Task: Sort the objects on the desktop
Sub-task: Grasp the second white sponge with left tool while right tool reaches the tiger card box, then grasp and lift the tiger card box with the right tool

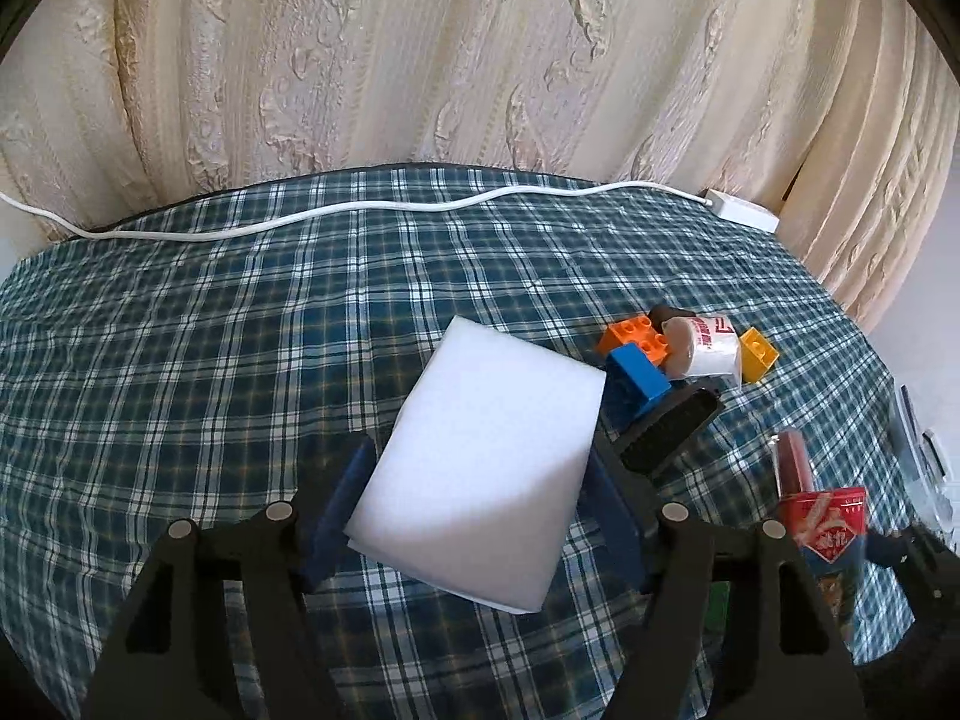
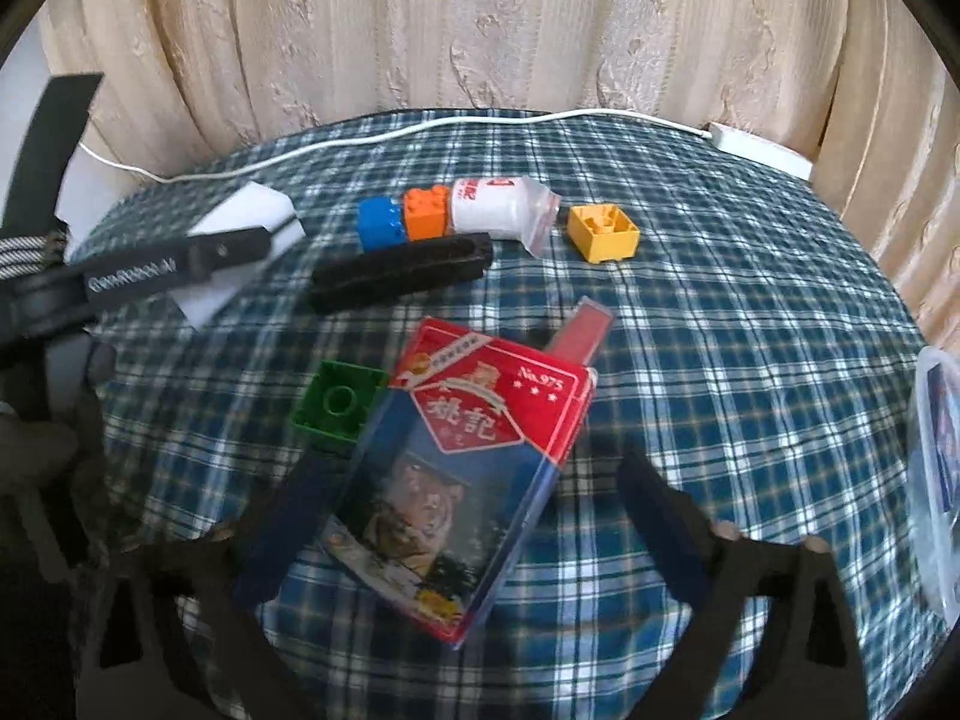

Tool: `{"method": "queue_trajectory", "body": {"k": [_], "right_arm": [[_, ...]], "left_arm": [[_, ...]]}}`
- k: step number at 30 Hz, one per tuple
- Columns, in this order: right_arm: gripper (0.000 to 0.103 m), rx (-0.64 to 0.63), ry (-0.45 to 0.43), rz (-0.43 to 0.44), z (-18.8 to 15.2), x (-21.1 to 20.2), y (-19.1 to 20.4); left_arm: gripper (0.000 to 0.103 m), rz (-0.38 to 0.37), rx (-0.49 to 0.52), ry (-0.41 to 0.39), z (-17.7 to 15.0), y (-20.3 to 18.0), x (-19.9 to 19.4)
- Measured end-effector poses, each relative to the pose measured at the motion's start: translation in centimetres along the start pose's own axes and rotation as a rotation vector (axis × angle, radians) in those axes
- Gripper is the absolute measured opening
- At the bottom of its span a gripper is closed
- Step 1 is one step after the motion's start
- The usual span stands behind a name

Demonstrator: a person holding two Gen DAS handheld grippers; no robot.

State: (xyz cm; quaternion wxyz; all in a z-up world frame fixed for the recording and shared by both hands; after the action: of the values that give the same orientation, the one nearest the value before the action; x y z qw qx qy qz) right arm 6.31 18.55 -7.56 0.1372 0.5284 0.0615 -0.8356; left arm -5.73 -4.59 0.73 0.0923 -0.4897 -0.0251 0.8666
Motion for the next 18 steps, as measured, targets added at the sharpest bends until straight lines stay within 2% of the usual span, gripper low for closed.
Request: {"method": "queue_trajectory", "body": {"k": [2, 3, 7, 11, 18], "right_arm": [[0.067, 0.01, 0.011, 0.009, -0.2, 0.2, -0.4], [0.064, 0.015, 0.014, 0.014, -0.3, 0.2, -0.6], [0.041, 0.049, 0.019, 0.049, -1.1, -0.3, -1.7], [0.04, 0.07, 0.006, 0.107, -1.6, -0.9, -2.4], [0.036, 0.061, -0.02, 0.138, -2.1, -2.0, -2.3]], "left_arm": [[0.073, -0.001, -0.003, -0.001, -0.2, -0.2, -0.1], [0.073, -0.003, -0.002, -0.001, -0.3, -0.2, -0.2], [0.073, -0.007, 0.005, -0.003, -0.4, -0.6, -0.2], [0.073, -0.013, 0.012, -0.006, -0.3, -0.8, -0.2], [0.073, -0.021, 0.02, -0.02, -0.3, -0.8, -0.5]]}}
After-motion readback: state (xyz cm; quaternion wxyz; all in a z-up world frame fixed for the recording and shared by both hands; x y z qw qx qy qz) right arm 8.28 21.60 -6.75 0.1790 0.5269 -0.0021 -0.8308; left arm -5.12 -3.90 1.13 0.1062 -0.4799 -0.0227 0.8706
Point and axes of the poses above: each gripper's, at about its wrist camera, not at the fingertips, and x roughly the way its jaws point, y to its left, z to its top, the point moved 1 cm from there along x, roughly the way its jaws point, and after that the axes turned 11 degrees about y, right-handed, at the moved point
